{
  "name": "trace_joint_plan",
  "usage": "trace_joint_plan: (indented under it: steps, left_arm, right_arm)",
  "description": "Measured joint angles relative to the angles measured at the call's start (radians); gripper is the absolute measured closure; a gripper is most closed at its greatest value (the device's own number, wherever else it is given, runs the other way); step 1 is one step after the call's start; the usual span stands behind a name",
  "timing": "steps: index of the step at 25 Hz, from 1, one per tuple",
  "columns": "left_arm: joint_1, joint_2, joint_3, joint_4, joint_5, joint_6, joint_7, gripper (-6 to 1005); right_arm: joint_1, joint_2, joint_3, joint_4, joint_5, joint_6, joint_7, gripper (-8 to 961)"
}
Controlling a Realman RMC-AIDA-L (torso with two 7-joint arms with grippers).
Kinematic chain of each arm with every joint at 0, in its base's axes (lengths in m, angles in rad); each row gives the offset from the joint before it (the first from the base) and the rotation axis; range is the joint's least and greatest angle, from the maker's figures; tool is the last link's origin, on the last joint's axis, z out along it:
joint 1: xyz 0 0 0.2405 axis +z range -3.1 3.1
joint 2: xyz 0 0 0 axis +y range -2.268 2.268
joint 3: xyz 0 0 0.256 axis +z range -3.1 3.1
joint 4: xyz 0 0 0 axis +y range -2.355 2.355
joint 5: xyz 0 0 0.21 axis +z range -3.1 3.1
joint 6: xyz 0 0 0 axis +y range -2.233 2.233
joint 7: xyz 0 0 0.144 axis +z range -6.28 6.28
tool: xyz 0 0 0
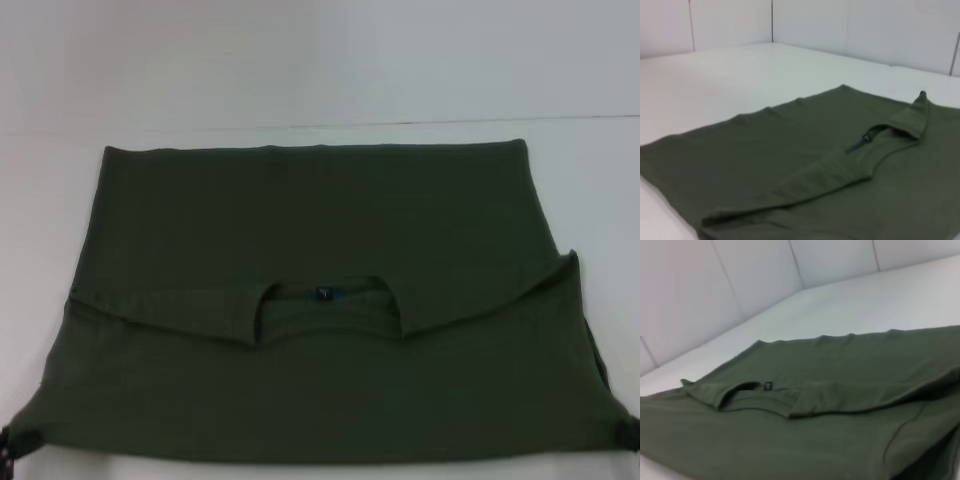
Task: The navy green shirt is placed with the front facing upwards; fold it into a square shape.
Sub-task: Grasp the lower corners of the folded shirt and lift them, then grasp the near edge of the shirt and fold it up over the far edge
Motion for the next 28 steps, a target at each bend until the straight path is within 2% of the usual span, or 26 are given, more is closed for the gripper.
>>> trace_joint_plan:
  steps: [7, 12, 20, 28]
  left_arm:
    - [0.015, -0.002, -0.038, 0.000, 0.064, 0.033, 0.040, 930]
    - [0.021, 0.006, -0.077, 0.009, 0.079, 0.087, 0.055, 930]
    - [-0.028, 0.007, -0.090, -0.002, 0.078, 0.074, 0.055, 930]
    - [-0.081, 0.009, -0.151, -0.053, -0.004, 0.010, -0.011, 931]
  right_arm:
    - [-0.062, 0.001, 0.015, 0.003, -0.001, -0.065, -0.054, 907]
    - [-0.085, 0.001, 0.029, 0.011, -0.010, -0.075, -0.071, 906]
    - [-0.001, -0.001, 0.060, 0.039, -0.004, -0.063, -0.030, 905]
    - [0.087, -0.005, 0.124, 0.031, -0.001, -0.036, 0.086, 904]
